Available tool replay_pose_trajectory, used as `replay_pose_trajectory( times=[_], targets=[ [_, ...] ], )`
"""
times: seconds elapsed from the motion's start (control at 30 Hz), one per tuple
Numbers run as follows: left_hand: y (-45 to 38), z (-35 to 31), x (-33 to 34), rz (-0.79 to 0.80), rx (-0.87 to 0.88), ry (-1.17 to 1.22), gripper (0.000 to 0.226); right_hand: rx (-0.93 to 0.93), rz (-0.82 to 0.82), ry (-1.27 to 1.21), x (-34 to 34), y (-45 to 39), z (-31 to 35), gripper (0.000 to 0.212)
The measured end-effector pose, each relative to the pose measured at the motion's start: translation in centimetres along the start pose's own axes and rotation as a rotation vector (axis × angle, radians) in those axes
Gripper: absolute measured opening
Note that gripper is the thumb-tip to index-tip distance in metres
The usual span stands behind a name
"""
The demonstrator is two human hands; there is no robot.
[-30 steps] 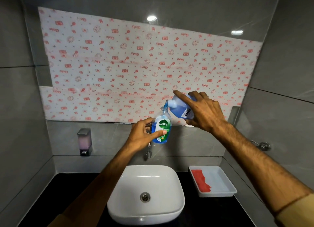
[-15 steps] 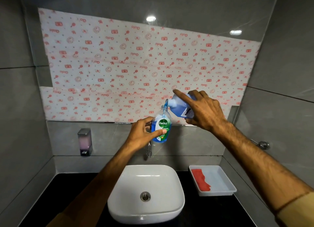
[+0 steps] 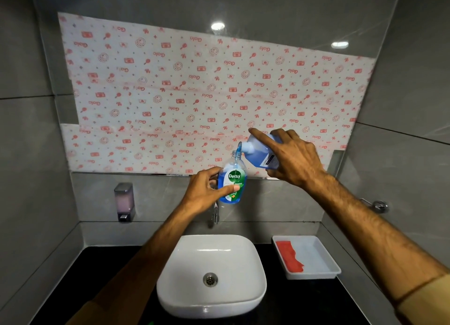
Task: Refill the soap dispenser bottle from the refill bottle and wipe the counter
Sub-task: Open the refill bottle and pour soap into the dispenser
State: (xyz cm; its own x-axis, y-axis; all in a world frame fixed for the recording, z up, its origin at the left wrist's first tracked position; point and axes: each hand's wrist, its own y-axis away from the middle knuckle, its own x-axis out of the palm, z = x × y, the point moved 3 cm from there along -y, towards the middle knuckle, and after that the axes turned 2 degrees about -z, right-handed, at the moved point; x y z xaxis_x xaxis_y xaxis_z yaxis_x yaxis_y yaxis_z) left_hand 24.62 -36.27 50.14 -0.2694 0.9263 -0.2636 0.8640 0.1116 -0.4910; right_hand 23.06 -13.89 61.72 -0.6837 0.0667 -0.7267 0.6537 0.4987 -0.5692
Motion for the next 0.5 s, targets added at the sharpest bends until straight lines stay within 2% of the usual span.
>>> replay_pose_trajectory(
  times=[0.5],
  targets=[
    [0.03,0.08,0.30,0.002,-0.005,0.023,0.050,0.004,-0.009,0.002,0.04,0.13,-0.05,0.117]
  ],
)
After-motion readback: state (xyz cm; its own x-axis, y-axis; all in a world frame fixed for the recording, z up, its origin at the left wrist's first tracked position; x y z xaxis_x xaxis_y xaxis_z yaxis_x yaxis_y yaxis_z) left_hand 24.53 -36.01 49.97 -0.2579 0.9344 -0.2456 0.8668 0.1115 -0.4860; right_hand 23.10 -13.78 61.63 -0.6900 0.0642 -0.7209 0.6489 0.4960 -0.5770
